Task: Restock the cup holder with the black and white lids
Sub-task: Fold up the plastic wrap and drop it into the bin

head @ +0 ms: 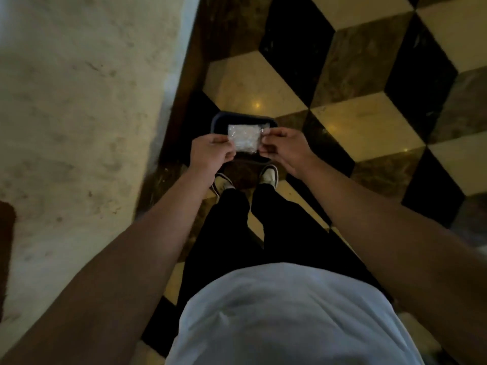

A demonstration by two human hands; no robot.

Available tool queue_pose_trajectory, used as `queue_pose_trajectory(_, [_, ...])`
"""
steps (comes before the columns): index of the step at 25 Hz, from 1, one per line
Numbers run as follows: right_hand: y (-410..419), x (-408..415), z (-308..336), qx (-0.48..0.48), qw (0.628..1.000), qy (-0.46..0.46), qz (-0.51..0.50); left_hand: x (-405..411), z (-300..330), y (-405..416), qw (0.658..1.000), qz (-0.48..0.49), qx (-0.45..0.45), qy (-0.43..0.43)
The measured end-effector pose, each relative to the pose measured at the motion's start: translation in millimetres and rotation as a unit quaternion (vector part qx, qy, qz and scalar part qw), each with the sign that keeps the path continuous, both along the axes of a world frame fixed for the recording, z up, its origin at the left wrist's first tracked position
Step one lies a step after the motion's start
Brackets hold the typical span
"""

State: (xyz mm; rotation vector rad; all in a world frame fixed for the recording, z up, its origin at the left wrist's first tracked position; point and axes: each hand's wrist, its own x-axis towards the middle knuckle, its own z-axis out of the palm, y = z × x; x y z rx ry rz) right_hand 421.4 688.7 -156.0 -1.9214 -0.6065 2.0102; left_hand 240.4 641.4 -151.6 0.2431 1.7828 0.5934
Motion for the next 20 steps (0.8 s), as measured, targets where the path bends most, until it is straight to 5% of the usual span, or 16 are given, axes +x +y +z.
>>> queue_pose_trajectory(6, [18,0,-137,-0.029,0.996,-0.076,0.044,20,-137,30,0.995,-0.053,-0.072,0.034])
queue_pose_trajectory(12, [32,-7,-291,-0.102,0.994,-0.028,0.024,15,-291,55,0.987,-0.080,-0.098,0.101])
queue_pose_trajectory(16, [35,-22,-390,-0.141,0.980,-0.052,0.128,8,-376,63,0.966,-0.162,-0.117,0.164])
queue_pose_trajectory(18, [37,-25,-424,-0.134,0.959,-0.140,0.206,10,-409,64,0.945,-0.227,-0.124,0.203])
queue_pose_trajectory(20, [33,-35,-446,-0.060,0.901,-0.241,0.355,13,-439,65,0.930,-0.259,-0.129,0.225])
